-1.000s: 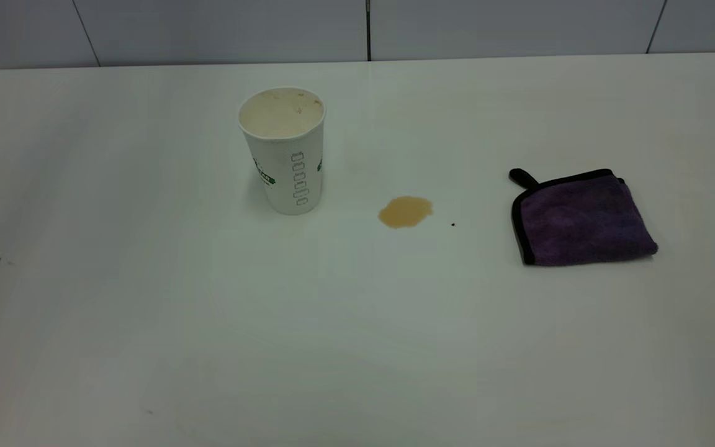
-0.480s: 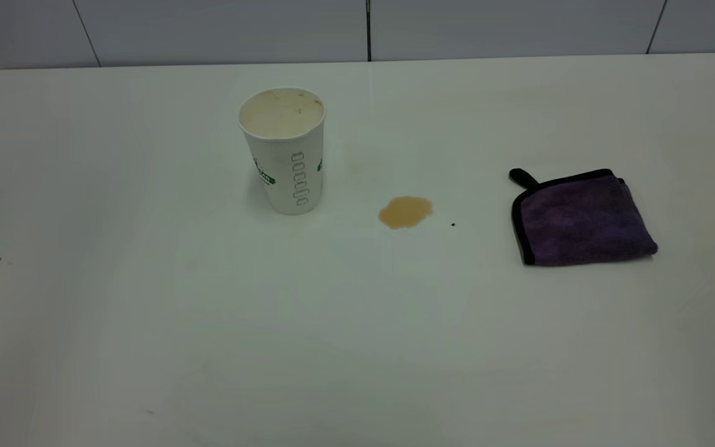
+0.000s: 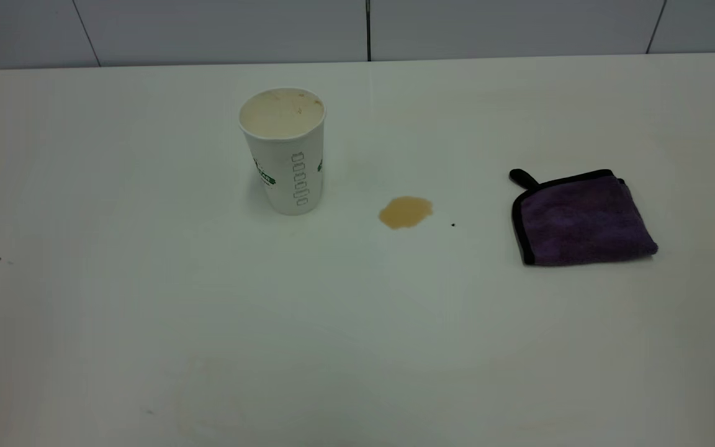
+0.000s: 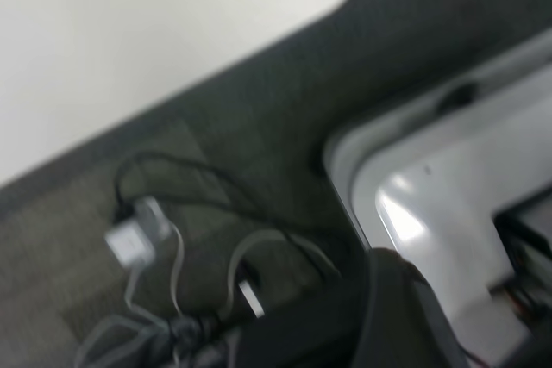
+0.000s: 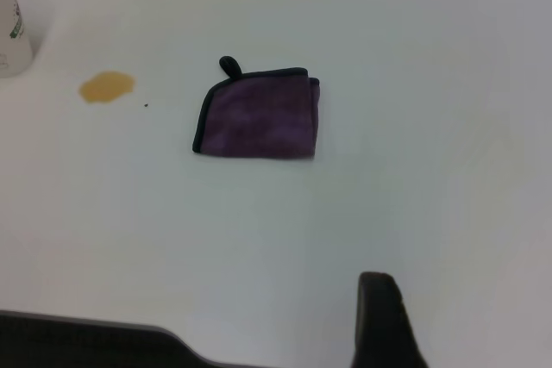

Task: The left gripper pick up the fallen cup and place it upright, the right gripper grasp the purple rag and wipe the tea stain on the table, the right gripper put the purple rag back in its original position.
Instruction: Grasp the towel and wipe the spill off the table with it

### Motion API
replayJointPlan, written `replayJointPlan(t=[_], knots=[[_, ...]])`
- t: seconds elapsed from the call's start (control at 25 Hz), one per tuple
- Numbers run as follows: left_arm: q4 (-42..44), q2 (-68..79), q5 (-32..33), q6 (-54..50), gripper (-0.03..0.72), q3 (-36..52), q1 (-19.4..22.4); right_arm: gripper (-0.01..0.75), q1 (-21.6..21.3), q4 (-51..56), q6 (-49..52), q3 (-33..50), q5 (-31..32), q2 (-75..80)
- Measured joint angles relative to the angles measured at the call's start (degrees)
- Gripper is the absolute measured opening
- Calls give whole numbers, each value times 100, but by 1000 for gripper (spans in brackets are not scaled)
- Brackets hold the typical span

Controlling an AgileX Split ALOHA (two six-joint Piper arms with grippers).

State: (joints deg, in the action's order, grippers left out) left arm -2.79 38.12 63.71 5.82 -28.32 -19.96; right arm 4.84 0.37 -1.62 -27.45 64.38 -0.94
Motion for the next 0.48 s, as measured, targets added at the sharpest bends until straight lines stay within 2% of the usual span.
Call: replayJointPlan(t=[0.32, 0.4, 0.48], knots=[[116, -1351, -35, -13, 476, 38, 54, 498, 0, 0, 0, 0, 0, 0], [116, -1762, -16, -13, 476, 38, 269, 498, 0, 0, 0, 0, 0, 0], [116, -2124, -12, -13, 476, 38, 660, 498, 0, 0, 0, 0, 0, 0]])
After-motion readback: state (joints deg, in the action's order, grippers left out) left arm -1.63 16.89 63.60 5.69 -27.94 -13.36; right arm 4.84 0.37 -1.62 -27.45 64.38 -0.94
